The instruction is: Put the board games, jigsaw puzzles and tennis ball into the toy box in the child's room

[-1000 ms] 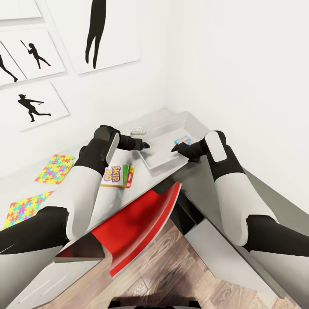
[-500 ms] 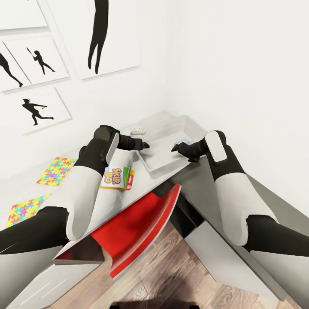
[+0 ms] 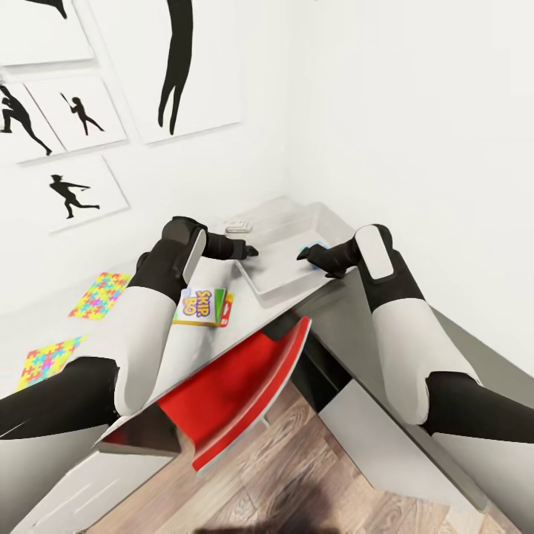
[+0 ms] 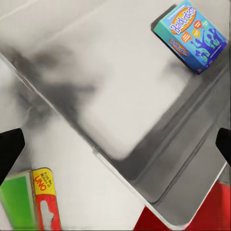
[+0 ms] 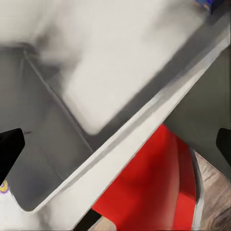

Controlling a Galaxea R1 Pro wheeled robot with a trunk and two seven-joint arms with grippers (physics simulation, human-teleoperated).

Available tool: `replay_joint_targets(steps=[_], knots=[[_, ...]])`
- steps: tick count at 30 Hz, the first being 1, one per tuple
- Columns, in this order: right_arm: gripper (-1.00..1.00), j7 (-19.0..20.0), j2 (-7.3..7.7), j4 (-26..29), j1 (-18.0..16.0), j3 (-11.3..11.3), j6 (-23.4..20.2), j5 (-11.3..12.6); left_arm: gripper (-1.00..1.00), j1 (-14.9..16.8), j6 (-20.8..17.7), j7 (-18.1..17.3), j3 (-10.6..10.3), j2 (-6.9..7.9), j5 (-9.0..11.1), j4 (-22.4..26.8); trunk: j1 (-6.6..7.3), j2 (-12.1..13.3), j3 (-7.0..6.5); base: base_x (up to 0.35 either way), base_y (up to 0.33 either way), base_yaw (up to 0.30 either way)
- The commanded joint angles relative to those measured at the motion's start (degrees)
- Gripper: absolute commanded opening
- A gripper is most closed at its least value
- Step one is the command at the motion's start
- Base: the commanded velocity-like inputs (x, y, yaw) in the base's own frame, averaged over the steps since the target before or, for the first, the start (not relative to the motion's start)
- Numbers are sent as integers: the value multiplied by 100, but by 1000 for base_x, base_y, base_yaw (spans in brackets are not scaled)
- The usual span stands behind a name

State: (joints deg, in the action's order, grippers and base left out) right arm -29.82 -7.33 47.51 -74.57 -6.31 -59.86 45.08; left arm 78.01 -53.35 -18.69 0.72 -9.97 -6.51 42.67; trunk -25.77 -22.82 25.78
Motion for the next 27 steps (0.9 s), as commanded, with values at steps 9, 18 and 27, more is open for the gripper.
replay_joint_targets(steps=[9,18,27], knots=[[100,-60,-1,90,-5,-19,-14,62,100,5,-17,-47,7,-2,-61,9,-2,-10,-73,-151,0,0],[100,-60,3,100,-5,-19,-14,63,100,4,-17,-47,12,-2,-61,13,-2,-10,-156,-26,0,0],[100,-60,10,107,-5,-24,-14,63,100,4,-35,-52,29,-2,-61,14,-2,-10,-238,-3,0,0]])
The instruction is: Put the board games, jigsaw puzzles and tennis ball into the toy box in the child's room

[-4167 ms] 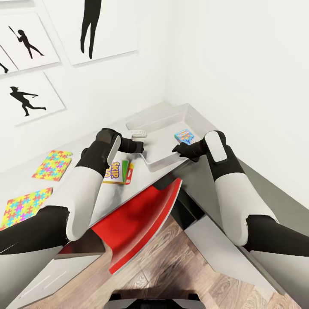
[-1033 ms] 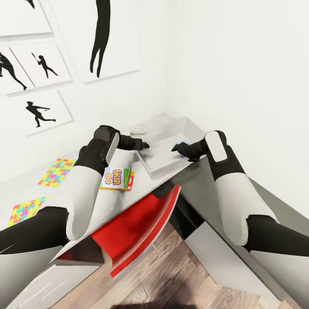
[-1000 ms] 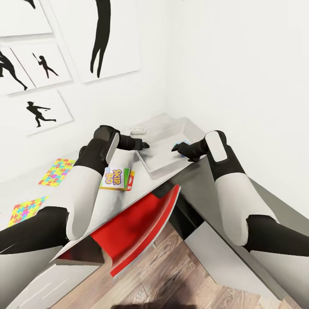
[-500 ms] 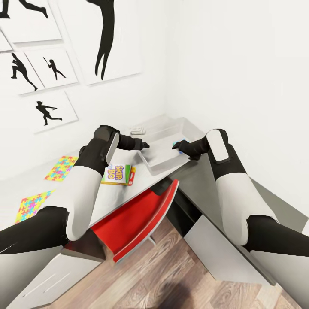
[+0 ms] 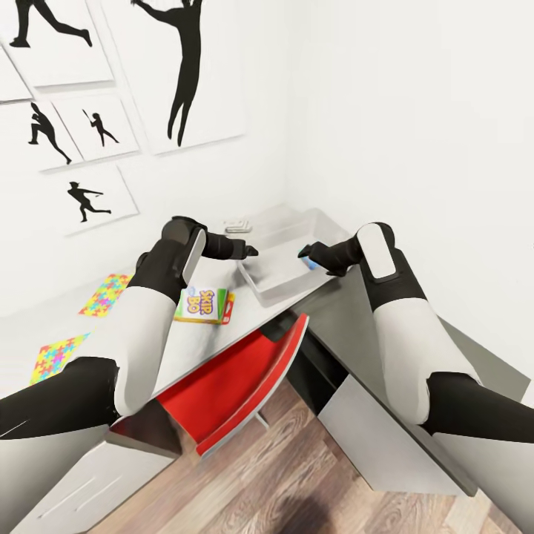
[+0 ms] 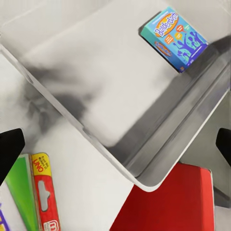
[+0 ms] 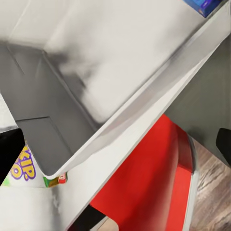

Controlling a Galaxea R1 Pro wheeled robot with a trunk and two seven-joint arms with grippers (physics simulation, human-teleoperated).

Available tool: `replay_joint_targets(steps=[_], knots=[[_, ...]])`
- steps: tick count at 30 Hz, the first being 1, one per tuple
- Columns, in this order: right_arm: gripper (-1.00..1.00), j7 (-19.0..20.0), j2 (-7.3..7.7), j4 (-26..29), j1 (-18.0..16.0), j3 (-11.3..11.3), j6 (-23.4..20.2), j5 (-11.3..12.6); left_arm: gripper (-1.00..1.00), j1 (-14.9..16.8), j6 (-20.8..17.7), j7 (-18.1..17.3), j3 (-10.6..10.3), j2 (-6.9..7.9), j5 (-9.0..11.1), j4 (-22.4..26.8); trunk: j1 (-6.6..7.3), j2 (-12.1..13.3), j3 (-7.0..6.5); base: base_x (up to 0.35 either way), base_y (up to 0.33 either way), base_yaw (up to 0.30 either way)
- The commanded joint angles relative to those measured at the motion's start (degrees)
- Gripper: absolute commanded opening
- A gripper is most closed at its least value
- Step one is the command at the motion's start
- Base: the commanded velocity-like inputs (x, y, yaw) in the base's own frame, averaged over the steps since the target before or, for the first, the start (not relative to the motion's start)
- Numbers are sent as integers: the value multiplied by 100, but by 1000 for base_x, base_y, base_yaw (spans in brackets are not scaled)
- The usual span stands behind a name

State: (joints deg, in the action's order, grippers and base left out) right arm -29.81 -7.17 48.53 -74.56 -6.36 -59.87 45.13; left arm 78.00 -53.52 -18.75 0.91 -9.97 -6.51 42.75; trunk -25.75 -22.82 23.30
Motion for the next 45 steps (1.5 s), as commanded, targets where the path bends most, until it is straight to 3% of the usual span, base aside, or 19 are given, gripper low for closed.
replay_joint_targets(steps=[1,7,16,20,23,26,27,34,38,39,45], knots=[[100,-60,-2,10,-5,-19,-13,59,100,5,-28,-48,14,-3,-61,5,-4,-10,0,0,0,0],[100,-30,26,146,-5,-34,-13,99,100,5,-108,-58,32,-3,-59,15,-4,-10,-55,0,0,0],[100,141,78,636,-1,-84,-13,576,100,5,-384,-125,67,-3,-53,254,-4,-10,-137,0,0,0],[100,165,120,817,86,-92,-13,844,100,5,-562,-445,319,-3,-54,542,-4,-10,-174,0,0,0],[100,177,200,908,198,-93,-13,923,100,5,-609,-742,519,121,-61,644,-4,-10,-201,0,0,0],[100,204,314,1062,330,-93,-13,981,100,5,-634,-1068,674,345,-64,697,-4,-10,-229,0,0,0],[100,238,393,1201,445,-90,-13,1045,100,1,-645,-1292,740,539,-63,721,-4,-10,-238,0,0,0],[100,469,683,1794,1049,-92,-13,1557,100,-18,-648,-2276,833,1330,-59,759,-4,-10,-302,0,0,0],[100,610,913,2160,1487,-89,-13,1933,100,-45,-648,-3002,848,1802,-63,756,-4,-10,-339,0,0,0],[100,673,1032,2331,1722,-87,-13,2109,100,-62,-648,-3390,852,2044,-65,755,-4,-10,-348,0,0,0],[100,954,1365,2770,2450,-95,-13,2567,100,-277,-648,-4544,856,2785,-73,746,-4,-10,-403,0,0,0]])
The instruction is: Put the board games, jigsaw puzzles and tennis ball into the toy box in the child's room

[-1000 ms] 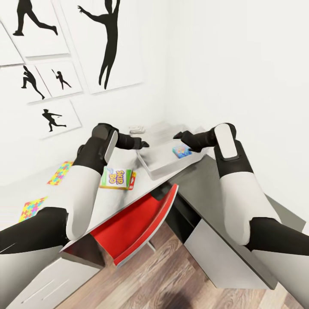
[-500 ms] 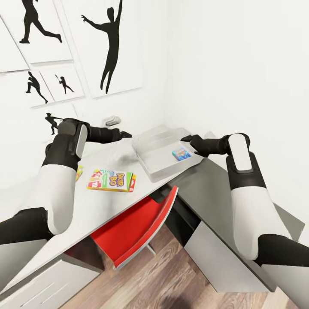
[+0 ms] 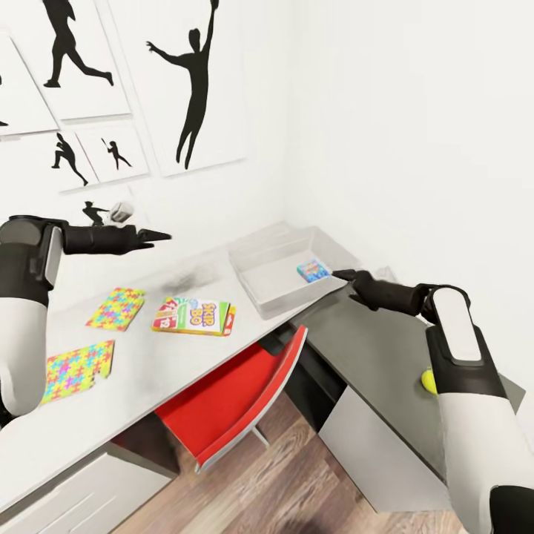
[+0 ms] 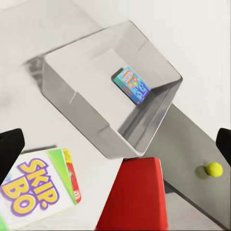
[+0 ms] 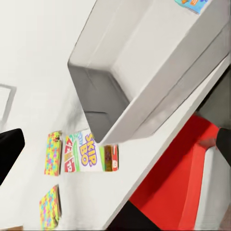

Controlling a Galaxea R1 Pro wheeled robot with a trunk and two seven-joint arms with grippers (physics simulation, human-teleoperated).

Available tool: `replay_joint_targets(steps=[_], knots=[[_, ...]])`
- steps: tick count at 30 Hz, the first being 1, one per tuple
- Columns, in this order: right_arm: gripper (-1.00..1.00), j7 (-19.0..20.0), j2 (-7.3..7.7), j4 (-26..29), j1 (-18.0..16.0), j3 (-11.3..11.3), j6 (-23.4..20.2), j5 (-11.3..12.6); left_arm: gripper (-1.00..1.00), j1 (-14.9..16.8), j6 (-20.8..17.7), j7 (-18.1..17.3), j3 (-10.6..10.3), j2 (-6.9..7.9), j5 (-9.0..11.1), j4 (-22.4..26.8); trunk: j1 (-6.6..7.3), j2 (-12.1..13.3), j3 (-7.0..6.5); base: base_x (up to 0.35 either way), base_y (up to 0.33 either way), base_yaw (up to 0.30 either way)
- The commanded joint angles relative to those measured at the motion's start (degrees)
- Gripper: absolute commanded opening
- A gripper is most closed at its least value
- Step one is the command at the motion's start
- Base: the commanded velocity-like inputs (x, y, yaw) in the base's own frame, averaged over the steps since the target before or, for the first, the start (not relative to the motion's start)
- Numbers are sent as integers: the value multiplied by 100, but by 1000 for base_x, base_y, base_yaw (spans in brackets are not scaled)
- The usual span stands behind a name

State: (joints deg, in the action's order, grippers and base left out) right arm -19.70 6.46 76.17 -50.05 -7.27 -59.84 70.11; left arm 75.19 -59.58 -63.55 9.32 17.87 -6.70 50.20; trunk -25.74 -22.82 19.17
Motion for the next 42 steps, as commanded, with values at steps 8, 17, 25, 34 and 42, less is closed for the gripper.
replay_joint_targets(steps=[8,17,25,34,42], knots=[[100,832,555,521,839,-23,-16,362,100,-432,-42,-1319,17,936,-60,-5,-4,-10,-64,0,0,0],[100,2116,853,876,1707,-362,-16,386,100,-1139,-31,-2401,17,1649,-62,-3,-4,-10,-146,0,0,0],[100,2792,895,958,2529,-701,-16,376,100,-1831,-5,-2645,17,2170,-39,-5,-4,-10,-220,0,0,0],[100,3362,860,976,3314,-758,-16,347,100,-2268,36,-2645,17,2389,-36,-210,-4,-10,-304,0,0,0],[100,3592,813,983,3916,-672,448,250,100,-2612,294,-2645,24,2428,276,-514,-4,-10,-379,0,0,0]])
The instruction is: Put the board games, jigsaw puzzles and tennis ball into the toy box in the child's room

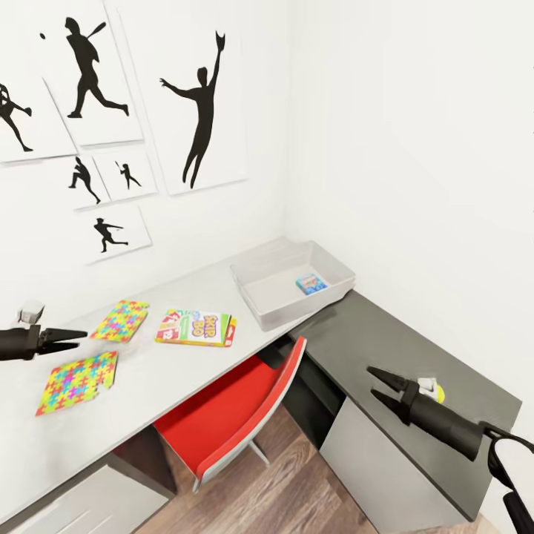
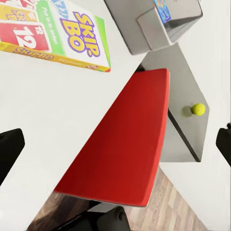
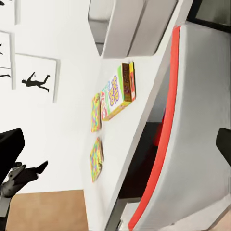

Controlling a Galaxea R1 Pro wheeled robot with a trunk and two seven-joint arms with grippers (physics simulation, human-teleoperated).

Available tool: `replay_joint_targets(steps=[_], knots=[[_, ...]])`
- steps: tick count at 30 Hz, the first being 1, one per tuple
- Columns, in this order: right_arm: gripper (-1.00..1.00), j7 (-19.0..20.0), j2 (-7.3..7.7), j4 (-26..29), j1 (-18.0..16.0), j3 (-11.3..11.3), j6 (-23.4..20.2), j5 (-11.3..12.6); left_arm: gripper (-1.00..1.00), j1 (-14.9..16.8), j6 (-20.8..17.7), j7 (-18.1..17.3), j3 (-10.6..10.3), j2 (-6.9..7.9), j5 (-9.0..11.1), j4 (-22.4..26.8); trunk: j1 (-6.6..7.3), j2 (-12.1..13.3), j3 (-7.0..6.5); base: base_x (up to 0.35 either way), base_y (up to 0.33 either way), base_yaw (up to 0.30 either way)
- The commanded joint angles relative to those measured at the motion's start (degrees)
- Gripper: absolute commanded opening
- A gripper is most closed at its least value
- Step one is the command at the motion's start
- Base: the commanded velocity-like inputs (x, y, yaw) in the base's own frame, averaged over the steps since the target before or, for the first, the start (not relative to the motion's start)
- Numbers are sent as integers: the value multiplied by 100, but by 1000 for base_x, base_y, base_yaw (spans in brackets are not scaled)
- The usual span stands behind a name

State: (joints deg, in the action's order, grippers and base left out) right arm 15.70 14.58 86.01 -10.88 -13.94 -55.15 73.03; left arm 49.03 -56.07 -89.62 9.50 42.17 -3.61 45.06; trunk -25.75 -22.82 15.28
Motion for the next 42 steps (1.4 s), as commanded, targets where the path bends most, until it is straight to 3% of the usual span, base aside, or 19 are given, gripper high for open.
replay_joint_targets(steps=[1,8,12,13,16,21,29,36,42], knots=[[100,93,-2,0,62,22,43,-55,100,-25,-32,-38,7,5,44,-13,-4,-10,0,0,0,0],[100,593,-7,22,340,392,498,-262,100,-329,90,-38,23,49,480,-54,-4,-10,-65,0,0,0],[100,906,-8,27,387,708,946,-693,100,-504,123,-38,30,58,580,-56,-4,-10,-103,0,0,0],[100,1084,-8,28,399,888,1184,-956,100,-561,157,-38,32,60,604,-64,-4,-10,-112,0,0,0],[100,1389,-12,26,409,1151,1525,-1319,100,-622,271,-38,33,62,622,-137,-4,-10,-140,0,0,14],[100,1819,-18,22,416,1431,1999,-1729,100,-717,595,-38,34,63,643,-608,-4,-10,-187,0,0,46],[100,2059,-18,29,419,1535,2283,-1918,100,-778,1265,-38,49,75,666,-1465,-4,-10,-263,0,0,69],[100,2085,-31,30,420,1566,2335,-1945,100,-788,1464,-38,108,182,859,-1691,-4,-10,-329,0,0,72],[100,2067,-157,30,420,1577,2347,-1955,100,-790,1500,-38,127,199,1070,-1736,-4,-10,-385,0,0,67]])
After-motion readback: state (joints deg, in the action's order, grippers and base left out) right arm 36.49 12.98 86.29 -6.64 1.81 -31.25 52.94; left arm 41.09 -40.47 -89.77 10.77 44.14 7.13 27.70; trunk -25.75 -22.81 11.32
